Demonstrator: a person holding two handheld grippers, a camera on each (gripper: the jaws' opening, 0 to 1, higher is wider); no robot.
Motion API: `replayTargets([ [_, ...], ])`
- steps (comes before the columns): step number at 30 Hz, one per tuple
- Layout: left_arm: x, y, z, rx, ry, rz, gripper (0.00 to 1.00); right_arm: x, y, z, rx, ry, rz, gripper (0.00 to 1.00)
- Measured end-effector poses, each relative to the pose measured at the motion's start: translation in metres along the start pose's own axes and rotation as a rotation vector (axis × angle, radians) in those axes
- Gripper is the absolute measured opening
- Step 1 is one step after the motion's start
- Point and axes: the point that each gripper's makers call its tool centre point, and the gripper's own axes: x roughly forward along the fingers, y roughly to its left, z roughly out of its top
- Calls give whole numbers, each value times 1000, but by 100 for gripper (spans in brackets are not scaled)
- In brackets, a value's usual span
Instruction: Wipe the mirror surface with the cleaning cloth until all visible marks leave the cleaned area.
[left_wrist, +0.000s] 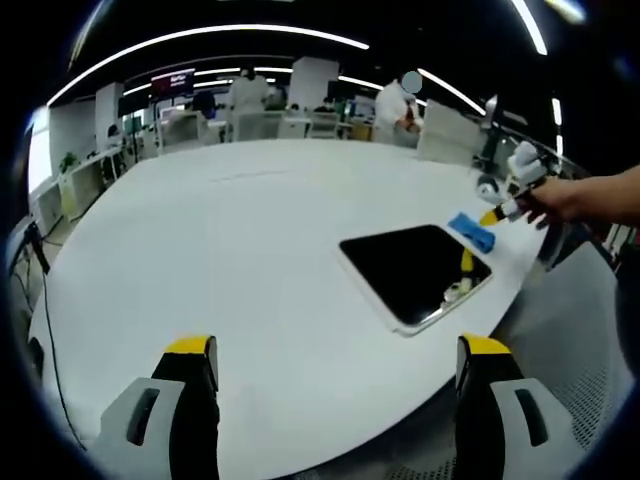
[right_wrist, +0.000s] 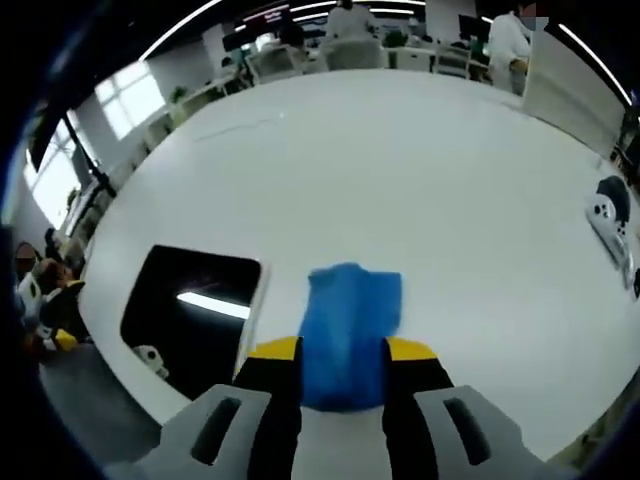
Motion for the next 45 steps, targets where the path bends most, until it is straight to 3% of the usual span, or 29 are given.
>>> replayTargets([
  [6,4,-13,-4,62,38,-59,99,13,-1,-13,25,15,-18,8],
  [9,5,-13,-3,66,31,-67,99,12,1,-9,55,-9,-26,3],
  [11,4,-11,-3,51,23,-60,99,13,0,-9,80,1,-33,2],
  [14,4,-10,-2,43,18,-53,99,13,-2,-8,225,31,-31,1],
  [19,4,-12,-1,49,15,-57,99,13,-4,-7,238,44,-13,1],
  [24,4,-12,1,59,6,-61,99,-1,-2,14,297,-9,7,1],
  [31,2,-9,4,47,-13,-50,99,-6,8,33,316,-11,37,2],
  [35,2,-9,6,102,-16,-39,99,-3,19,35,323,-8,41,2],
  [45,3,-11,3,67,-5,-57,99,5,44,42,278,23,68,2],
])
